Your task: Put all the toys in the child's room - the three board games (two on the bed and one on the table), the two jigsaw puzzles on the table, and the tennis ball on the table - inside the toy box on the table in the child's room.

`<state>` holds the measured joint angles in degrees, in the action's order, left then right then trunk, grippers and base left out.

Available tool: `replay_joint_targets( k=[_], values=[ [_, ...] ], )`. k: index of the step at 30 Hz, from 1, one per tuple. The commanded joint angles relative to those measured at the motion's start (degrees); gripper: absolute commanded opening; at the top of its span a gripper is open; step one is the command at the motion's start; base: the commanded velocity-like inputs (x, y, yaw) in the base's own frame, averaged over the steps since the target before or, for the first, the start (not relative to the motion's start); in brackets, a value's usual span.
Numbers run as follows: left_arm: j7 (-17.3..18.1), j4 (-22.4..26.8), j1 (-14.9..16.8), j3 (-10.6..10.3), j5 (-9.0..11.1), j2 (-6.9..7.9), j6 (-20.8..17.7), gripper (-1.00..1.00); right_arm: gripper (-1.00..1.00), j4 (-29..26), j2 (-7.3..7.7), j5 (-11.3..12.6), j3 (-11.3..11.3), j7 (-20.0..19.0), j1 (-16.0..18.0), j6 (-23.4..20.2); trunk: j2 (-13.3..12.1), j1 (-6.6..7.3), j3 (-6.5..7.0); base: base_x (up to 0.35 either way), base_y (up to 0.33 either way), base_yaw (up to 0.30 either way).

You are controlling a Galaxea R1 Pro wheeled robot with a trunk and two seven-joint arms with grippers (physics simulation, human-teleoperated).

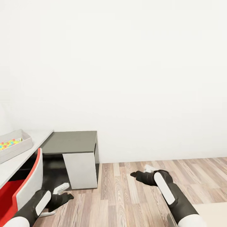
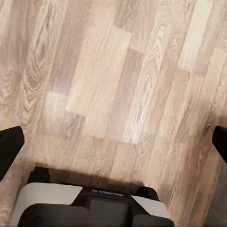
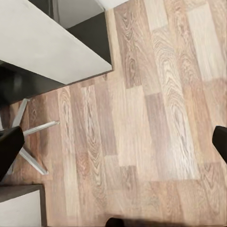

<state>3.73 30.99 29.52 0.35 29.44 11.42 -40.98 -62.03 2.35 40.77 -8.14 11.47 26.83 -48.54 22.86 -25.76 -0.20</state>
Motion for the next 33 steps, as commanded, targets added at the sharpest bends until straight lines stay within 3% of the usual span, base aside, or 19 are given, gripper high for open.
replay_joint_targets(
  k=[1,4,6,8,11,14,16,18,21,26,33],
  values=[
    [0.1,-3.2,0.0,-0.2,-0.8,-0.09,1.8,1.0,1.0,2.9,-0.39,0.4,-0.4,1.8,1.3,1.7,0.1,-0.02,-0.02,0.0,0.0,0.0],
    [-0.1,-12.7,0.0,-1.3,-4.0,-0.21,10.2,1.0,1.0,12.8,-2.84,-0.9,-1.5,3.6,5.3,5.5,0.1,-0.02,-0.02,0.0,0.0,0.0],
    [-0.2,-19.4,-0.2,-1.6,-5.9,-0.38,16.3,1.0,1.0,19.6,-5.09,-2.6,-3.0,4.0,6.5,7.2,0.1,-0.02,-0.02,0.0,0.0,0.0],
    [-0.2,-24.1,-0.5,-1.8,-7.2,-0.62,21.1,1.0,1.0,25.2,-6.13,-4.1,-3.9,4.2,6.8,10.1,0.1,-0.02,-0.02,0.0,0.0,0.0],
    [-0.3,-28.7,-2.1,-2.0,-9.2,-0.94,29.1,1.0,1.0,38.6,-7.1,-7.8,-5.2,4.3,6.6,22.0,0.1,-0.02,-0.02,0.0,0.0,0.0],
    [-0.3,-29.6,-5.0,-2.1,-10.6,-1.41,31.7,1.0,1.0,49.6,-7.31,-11.3,-6.5,4.1,6.3,30.8,0.1,-0.02,-0.02,0.0,0.0,0.0],
    [-0.3,-30.0,-7.7,-2.1,-12.4,-1.71,34.3,1.0,1.0,57.2,-7.38,-15.2,-7.1,3.9,6.2,38.3,0.1,-0.02,-0.02,0.0,0.0,0.0],
    [-0.3,-30.2,-10.5,-2.0,-14.3,-1.84,38.3,1.0,1.0,60.2,-6.95,-18.8,-7.3,3.9,4.2,43.4,0.1,-0.02,-0.02,0.0,0.0,0.0],
    [-0.3,-30.3,-14.3,-2.0,-15.7,-1.94,42.7,1.0,1.0,61.6,-6.59,-21.5,-7.5,3.9,-4.1,49.1,0.1,-0.02,-0.02,0.0,0.0,0.0],
    [-0.3,-30.3,-17.3,-2.0,-16.2,-2.5,44.1,1.0,1.0,62.0,-5.46,-22.3,-7.8,3.8,-10.4,55.1,0.1,-0.02,-0.02,0.0,0.0,0.0],
    [-0.3,-30.3,-19.7,-2.0,-16.3,-2.63,44.6,1.0,1.0,62.1,-3.6,-22.6,-8.1,3.8,-15.6,57.1,0.1,-0.02,-0.02,0.0,0.0,0.0]
  ],
)
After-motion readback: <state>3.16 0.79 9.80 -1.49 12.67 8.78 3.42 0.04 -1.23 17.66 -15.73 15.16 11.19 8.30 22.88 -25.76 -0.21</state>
